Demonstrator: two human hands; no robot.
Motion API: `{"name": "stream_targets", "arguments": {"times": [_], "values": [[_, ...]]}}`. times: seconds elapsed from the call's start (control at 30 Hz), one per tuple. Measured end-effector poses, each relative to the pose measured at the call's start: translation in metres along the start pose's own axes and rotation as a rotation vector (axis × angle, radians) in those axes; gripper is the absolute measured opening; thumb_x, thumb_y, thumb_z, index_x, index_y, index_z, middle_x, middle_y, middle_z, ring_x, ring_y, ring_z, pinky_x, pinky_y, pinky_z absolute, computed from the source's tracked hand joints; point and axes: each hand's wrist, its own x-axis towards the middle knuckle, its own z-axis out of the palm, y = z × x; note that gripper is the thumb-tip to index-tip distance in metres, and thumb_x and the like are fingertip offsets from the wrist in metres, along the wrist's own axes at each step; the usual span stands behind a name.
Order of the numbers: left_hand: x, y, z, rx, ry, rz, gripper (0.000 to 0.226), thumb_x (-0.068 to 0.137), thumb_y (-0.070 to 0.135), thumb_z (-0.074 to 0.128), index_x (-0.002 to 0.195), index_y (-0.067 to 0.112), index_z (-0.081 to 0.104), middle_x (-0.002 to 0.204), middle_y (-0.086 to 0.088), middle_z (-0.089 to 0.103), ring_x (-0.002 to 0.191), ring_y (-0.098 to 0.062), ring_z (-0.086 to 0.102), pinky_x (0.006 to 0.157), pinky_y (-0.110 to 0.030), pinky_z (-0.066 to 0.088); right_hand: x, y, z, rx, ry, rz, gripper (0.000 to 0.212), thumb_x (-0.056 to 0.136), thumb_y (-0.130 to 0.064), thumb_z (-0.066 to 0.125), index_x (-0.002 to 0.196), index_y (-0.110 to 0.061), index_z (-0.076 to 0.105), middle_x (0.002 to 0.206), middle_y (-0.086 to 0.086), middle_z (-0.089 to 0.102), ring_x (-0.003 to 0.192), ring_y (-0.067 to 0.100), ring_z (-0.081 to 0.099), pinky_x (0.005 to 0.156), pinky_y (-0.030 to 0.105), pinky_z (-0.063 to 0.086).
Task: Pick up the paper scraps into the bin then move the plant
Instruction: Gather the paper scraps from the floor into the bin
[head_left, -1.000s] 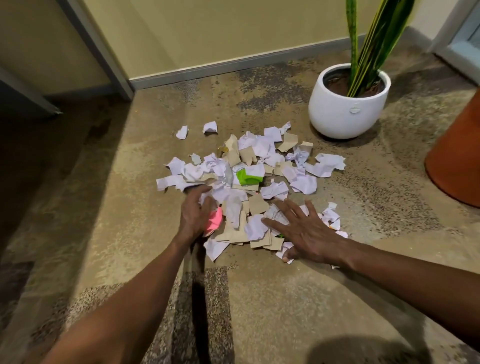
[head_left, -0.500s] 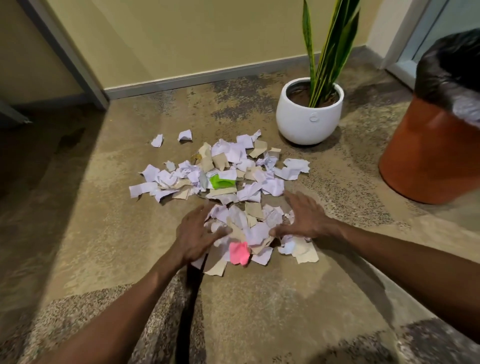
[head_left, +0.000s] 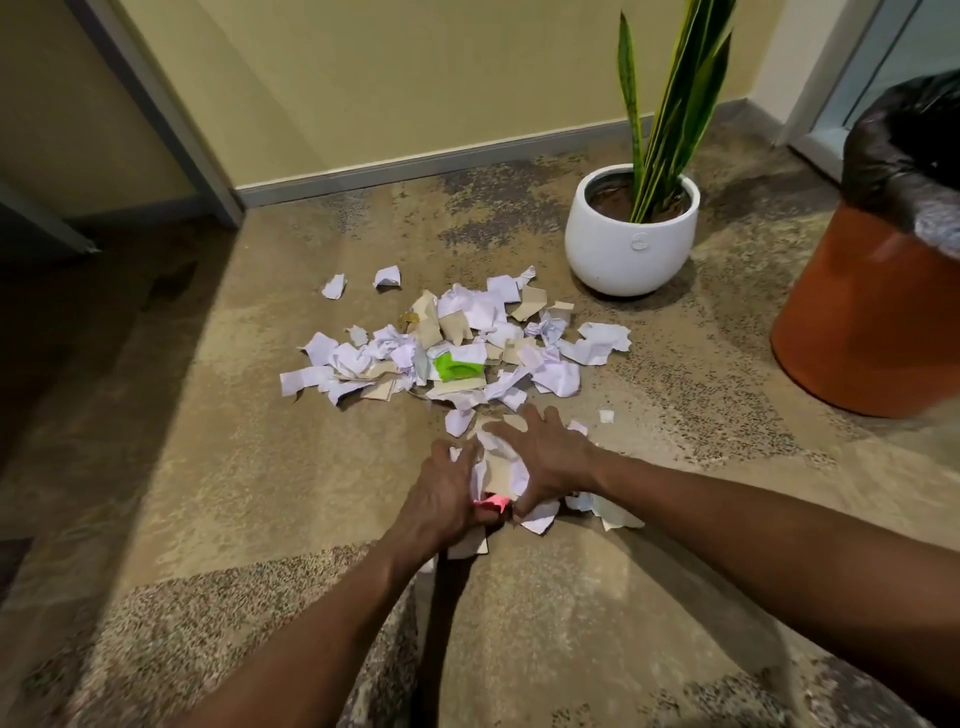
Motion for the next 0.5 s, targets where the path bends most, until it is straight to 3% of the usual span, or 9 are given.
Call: {"name": "stream_targets", "arguments": {"times": [0.17, 0.3, 0.4, 0.5], "values": [[0.002, -0.003, 0.002, -0.129, 0.022, 0.067, 0.063, 0.081, 0.034, 0.077, 0.136, 0.016, 0.052, 0.116, -0.015, 0.057, 0.104, -0.033, 0.058, 0.078, -0.028, 0.037, 0.001, 0.001, 0.005, 0.045, 0.057, -0.041, 0.104, 0.071, -0.052, 0.082, 0.154, -0.022, 0.026, 0.154, 0.019, 0.022, 0.132, 0.043, 0.033, 0.100, 0.041, 0.042], [0.002, -0.002, 0.004, -0.240, 0.098, 0.065, 0.038, 0.080, 0.023, 0.078, 0.116, 0.016, 0.068, 0.102, -0.007, 0.070, 0.090, -0.022, 0.062, 0.068, -0.021, 0.032, -0.003, 0.004, 0.005, 0.230, 0.136, -0.041, 0.084, 0.072, -0.031, 0.085, 0.145, -0.018, 0.044, 0.145, 0.014, 0.040, 0.127, 0.038, 0.045, 0.098, 0.037, 0.047], [-0.001, -0.002, 0.005, -0.326, 0.104, 0.024, 0.015, 0.079, 0.017, 0.077, 0.091, 0.015, 0.069, 0.083, 0.002, 0.068, 0.079, -0.019, 0.063, 0.064, -0.026, 0.036, -0.008, 0.010, 0.005, 0.412, 0.184, -0.009, 0.056, 0.070, -0.017, 0.088, 0.120, -0.013, 0.063, 0.124, 0.010, 0.051, 0.113, 0.031, 0.056, 0.081, 0.029, 0.048], [0.001, -0.001, -0.002, -0.384, 0.092, -0.094, 0.017, 0.081, 0.017, 0.077, 0.095, 0.012, 0.071, 0.088, -0.004, 0.072, 0.083, -0.022, 0.066, 0.070, -0.033, 0.046, -0.013, 0.023, 0.000, 0.520, 0.228, 0.050, 0.039, 0.071, -0.021, 0.087, 0.105, -0.016, 0.069, 0.108, 0.003, 0.058, 0.100, 0.022, 0.061, 0.072, 0.024, 0.042]]}}
